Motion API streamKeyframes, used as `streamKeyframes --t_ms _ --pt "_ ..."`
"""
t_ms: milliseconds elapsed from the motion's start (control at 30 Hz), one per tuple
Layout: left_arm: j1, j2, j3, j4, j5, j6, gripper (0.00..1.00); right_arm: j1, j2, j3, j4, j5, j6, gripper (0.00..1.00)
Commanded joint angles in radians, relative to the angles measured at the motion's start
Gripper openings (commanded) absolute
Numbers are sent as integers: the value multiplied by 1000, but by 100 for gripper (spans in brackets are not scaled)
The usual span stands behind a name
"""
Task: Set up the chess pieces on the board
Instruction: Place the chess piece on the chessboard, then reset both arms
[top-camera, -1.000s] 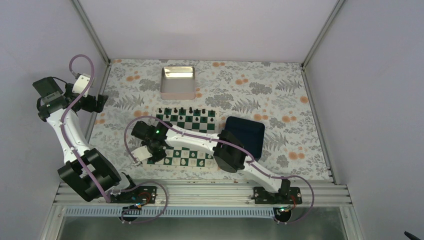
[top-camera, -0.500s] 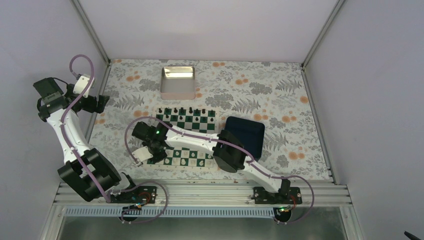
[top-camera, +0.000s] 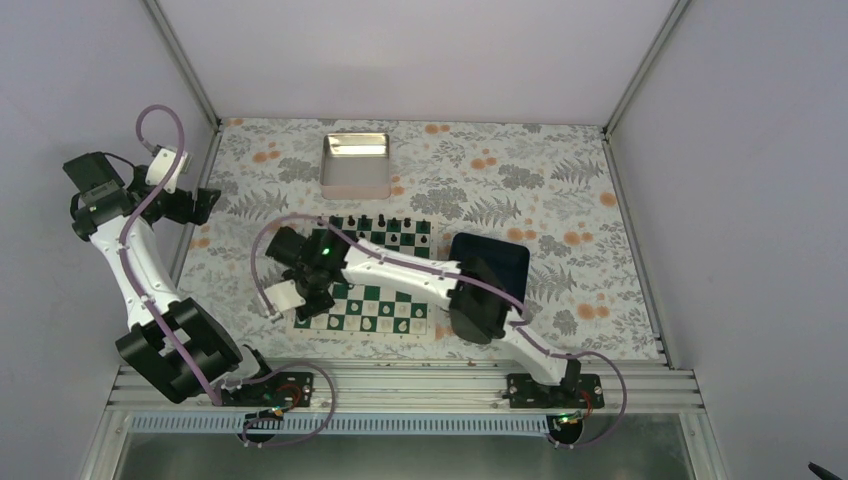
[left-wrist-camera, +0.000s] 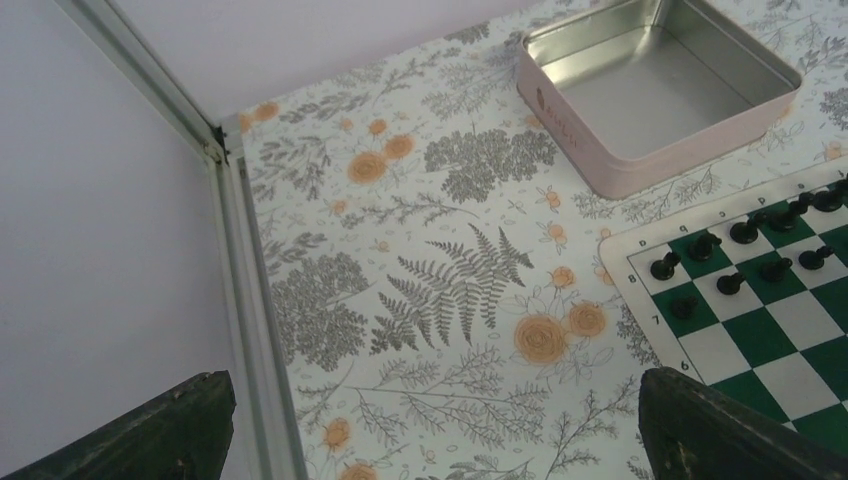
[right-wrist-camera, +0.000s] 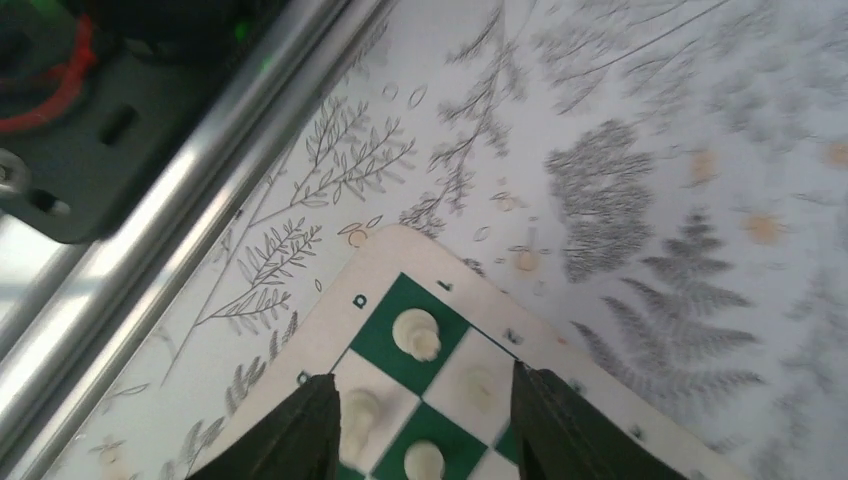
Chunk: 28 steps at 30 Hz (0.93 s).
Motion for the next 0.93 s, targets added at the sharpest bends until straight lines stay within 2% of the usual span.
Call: streamKeyframes --t_ms 0,33,67,100,233,367,467,600,767,900 --pt "9 -4 56 -24 57 9 100 -26 -203 -9 -35 -44 46 54" --pt "9 -3 62 -26 59 4 100 -38 -244 -27 -37 -39 62 63" --pt "9 -3 68 -28 63 -4 100 -54 -300 -58 -44 -37 75 88" --pt "9 -3 72 -29 65 -11 100 -75 -342 -83 -53 -25 90 99" --pt "9 1 94 -27 88 -44 100 -223 -557 -270 41 32 192 100" --pt "7 23 117 -13 129 -94 100 -402 -776 -511 262 140 296 100" --pt "8 24 98 50 144 -156 100 -534 -910 -695 450 231 310 100" --pt "8 2 52 129 150 -241 100 -704 -1018 -878 627 254 305 100" --pt "8 -17 38 154 148 -287 100 -821 -1077 -972 695 177 307 100" --pt "8 -47 15 154 116 -283 100 -889 -1083 -960 694 97 341 100"
